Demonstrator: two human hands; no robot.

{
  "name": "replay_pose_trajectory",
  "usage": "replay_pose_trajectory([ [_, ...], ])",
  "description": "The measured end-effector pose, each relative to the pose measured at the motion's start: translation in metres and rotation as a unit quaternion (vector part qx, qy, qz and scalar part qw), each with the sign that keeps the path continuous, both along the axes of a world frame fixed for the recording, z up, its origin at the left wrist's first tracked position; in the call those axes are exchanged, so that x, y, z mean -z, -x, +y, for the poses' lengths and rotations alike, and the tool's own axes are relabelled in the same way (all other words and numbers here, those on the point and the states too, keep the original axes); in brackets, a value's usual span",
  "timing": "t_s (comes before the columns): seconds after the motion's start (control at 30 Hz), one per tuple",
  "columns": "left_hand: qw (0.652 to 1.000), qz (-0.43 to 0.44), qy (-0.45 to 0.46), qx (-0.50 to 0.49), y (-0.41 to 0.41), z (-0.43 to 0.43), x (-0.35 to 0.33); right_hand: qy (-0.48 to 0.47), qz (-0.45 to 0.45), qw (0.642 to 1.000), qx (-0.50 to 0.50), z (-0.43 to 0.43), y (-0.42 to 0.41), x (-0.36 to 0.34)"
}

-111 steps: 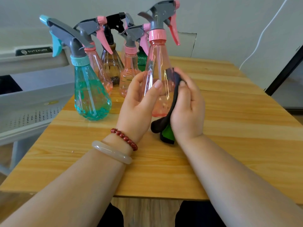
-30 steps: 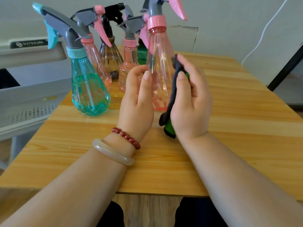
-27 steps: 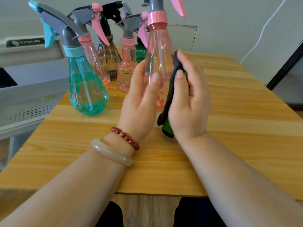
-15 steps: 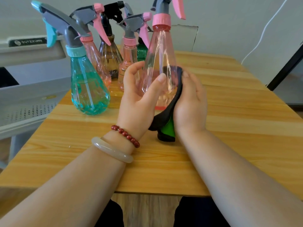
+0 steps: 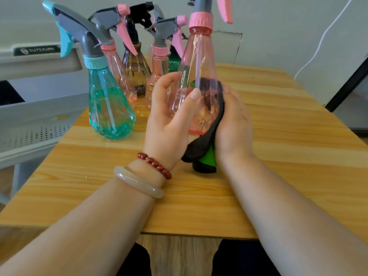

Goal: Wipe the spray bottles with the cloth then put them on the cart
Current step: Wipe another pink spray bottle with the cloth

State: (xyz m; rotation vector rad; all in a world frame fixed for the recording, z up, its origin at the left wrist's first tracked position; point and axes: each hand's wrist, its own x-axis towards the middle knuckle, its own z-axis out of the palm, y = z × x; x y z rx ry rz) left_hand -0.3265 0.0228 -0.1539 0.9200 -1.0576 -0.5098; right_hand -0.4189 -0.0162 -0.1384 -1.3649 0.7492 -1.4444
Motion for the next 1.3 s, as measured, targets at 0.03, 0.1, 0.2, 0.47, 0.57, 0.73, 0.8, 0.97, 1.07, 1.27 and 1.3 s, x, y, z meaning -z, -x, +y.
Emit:
replay_pose_trajectory([
  [0.03,1.0,-0.006,-0.013,-0.007,-0.001,-0.001,0.0,-0.002,-0.001,1.0,-0.001,0.0,-0.001,0.0],
  [0.1,0.998,-0.016,-0.047,-0.026,-0.002,-0.002,-0.001,0.028,0.025,0.999,0.02,0.0,-0.004,0.002],
  [0.2,0.998,-0.02,-0.054,-0.018,-0.003,-0.004,-0.001,0.154,0.091,0.981,0.072,-0.001,-0.002,0.007],
  [0.47,0.999,-0.018,-0.033,0.014,0.001,-0.001,-0.001,0.161,0.1,0.979,0.08,-0.001,-0.005,0.008],
  [0.57,1.0,0.0,-0.018,0.014,0.0,-0.003,-0.001,0.042,0.037,0.997,0.047,-0.002,-0.001,0.005],
  [0.73,0.999,-0.001,-0.03,0.013,-0.002,-0.004,-0.003,0.165,0.096,0.979,0.074,0.001,-0.005,0.011],
  [0.8,0.999,-0.013,-0.037,0.015,-0.003,-0.005,-0.001,0.271,0.154,0.943,0.113,-0.001,-0.005,0.015],
  [0.97,0.999,0.018,-0.026,0.018,-0.002,-0.004,0.002,0.152,0.085,0.98,0.096,0.0,-0.005,0.007],
  [1.07,1.0,0.009,-0.017,0.016,-0.001,-0.004,0.002,0.026,0.034,0.997,0.065,-0.003,-0.001,0.006],
  [1.27,0.993,-0.085,-0.071,-0.043,-0.005,-0.003,0.0,0.159,0.102,0.977,0.096,-0.002,-0.006,0.013],
  [1.3,0.993,-0.083,-0.07,-0.037,-0.005,-0.003,0.0,0.202,0.124,0.964,0.116,-0.002,-0.006,0.014],
])
